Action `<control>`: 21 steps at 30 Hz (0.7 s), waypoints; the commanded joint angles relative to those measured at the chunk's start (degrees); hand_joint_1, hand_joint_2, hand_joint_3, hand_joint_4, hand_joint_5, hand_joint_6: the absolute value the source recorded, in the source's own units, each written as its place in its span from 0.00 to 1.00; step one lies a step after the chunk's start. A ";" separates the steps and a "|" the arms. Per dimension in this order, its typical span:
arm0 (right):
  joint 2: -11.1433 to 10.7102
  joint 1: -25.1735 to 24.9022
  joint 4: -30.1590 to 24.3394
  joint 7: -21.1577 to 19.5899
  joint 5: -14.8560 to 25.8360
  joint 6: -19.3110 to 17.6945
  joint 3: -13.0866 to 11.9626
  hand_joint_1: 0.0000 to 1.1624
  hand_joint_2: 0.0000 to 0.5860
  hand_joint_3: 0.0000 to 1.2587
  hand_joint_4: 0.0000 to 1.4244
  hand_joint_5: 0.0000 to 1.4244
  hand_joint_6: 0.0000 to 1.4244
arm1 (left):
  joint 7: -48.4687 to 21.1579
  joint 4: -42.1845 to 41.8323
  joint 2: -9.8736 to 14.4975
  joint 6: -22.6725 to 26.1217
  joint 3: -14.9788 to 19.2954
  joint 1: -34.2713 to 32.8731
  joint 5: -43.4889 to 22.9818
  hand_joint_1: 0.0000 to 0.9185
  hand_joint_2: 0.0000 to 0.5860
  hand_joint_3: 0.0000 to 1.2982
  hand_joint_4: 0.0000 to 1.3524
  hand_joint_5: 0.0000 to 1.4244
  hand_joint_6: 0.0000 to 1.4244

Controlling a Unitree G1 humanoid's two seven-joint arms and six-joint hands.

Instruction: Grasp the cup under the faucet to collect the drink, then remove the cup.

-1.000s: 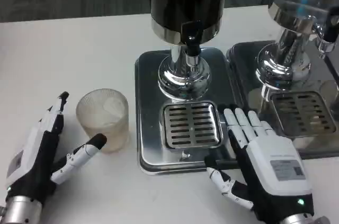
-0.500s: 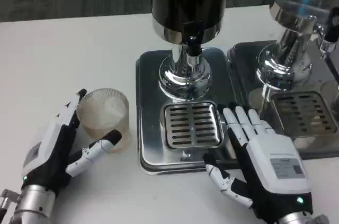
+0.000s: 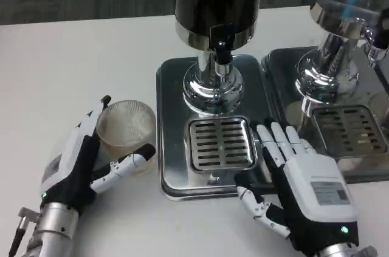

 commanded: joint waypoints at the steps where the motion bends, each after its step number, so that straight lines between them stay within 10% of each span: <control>1: 0.13 0.68 -0.25 -0.14 0.34 0.65 -0.32 0.13 0.72 0.05 0.00 0.00 0.07 | 1.40 0.90 -0.52 -0.39 -0.83 -0.54 0.83 0.16 0.00 0.00 0.00 0.01 0.00; 9: -0.28 0.85 -0.76 0.76 0.75 0.42 -0.42 0.15 0.74 0.06 0.00 0.00 0.09 | 6.95 1.01 -1.11 -0.73 -1.65 -0.66 1.55 0.27 0.06 0.00 0.01 0.18 0.19; 21: -0.44 1.11 -1.02 1.11 1.18 0.27 -0.23 0.16 0.74 0.07 0.00 0.00 0.11 | 12.26 1.95 -1.04 -0.88 -3.31 -0.72 4.26 0.47 0.14 0.26 0.43 0.58 0.71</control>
